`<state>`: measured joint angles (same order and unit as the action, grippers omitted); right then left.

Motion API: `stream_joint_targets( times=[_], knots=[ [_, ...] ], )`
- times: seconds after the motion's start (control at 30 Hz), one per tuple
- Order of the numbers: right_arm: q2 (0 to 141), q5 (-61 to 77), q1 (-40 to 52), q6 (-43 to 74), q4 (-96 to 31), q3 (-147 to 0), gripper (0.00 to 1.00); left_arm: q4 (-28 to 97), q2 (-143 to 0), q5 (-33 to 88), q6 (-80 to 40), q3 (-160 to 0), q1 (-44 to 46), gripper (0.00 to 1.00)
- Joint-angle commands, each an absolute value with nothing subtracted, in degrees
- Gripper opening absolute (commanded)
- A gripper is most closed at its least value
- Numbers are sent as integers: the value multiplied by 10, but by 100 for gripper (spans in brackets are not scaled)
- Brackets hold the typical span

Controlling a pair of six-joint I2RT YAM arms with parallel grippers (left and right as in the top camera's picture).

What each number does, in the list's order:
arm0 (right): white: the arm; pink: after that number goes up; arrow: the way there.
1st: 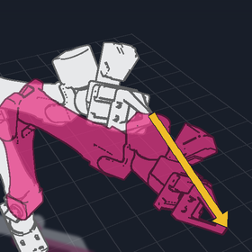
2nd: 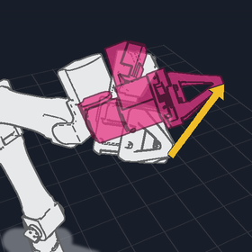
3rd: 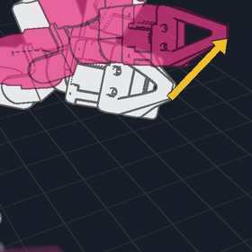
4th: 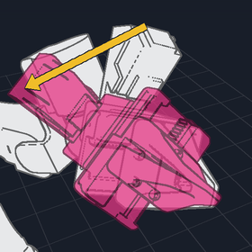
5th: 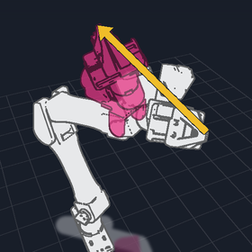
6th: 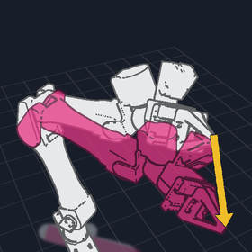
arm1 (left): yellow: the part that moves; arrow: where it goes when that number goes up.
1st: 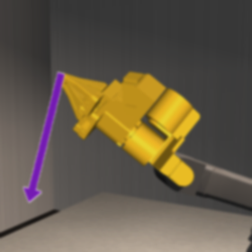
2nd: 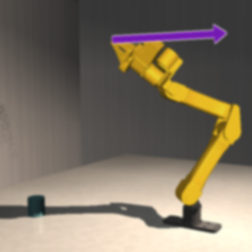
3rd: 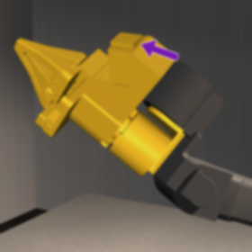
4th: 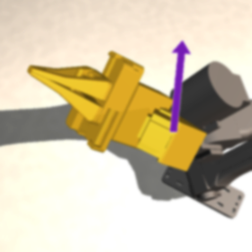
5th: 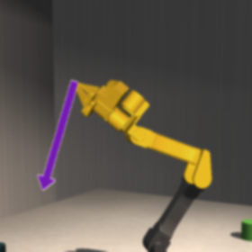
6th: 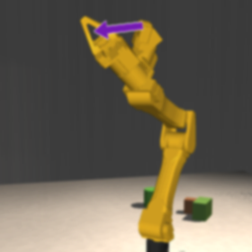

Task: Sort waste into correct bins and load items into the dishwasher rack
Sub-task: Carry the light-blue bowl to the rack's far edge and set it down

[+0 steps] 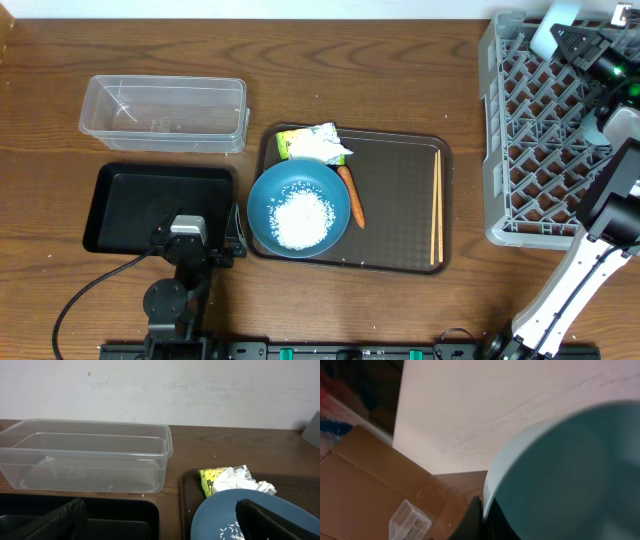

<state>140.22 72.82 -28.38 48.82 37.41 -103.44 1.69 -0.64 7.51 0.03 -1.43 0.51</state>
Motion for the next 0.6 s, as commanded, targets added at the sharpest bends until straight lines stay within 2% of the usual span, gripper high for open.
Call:
stream_joint_targets(
  times=[0.0, 0.27, 0.43, 0.57],
  knots=[
    [1409, 741, -304, 517, 371, -1039, 1, 32, -3, 83, 2, -2, 7, 98],
    [1409, 765, -349, 511, 331, -1039, 1, 32, -3, 83, 2, -2, 7, 98],
    [1409, 789, -361, 512, 330, -1040, 11, 32, -3, 83, 2, -2, 7, 98],
    [1409, 796, -375, 546, 331, -1055, 12, 32, -3, 83, 2, -2, 7, 98]
  ],
)
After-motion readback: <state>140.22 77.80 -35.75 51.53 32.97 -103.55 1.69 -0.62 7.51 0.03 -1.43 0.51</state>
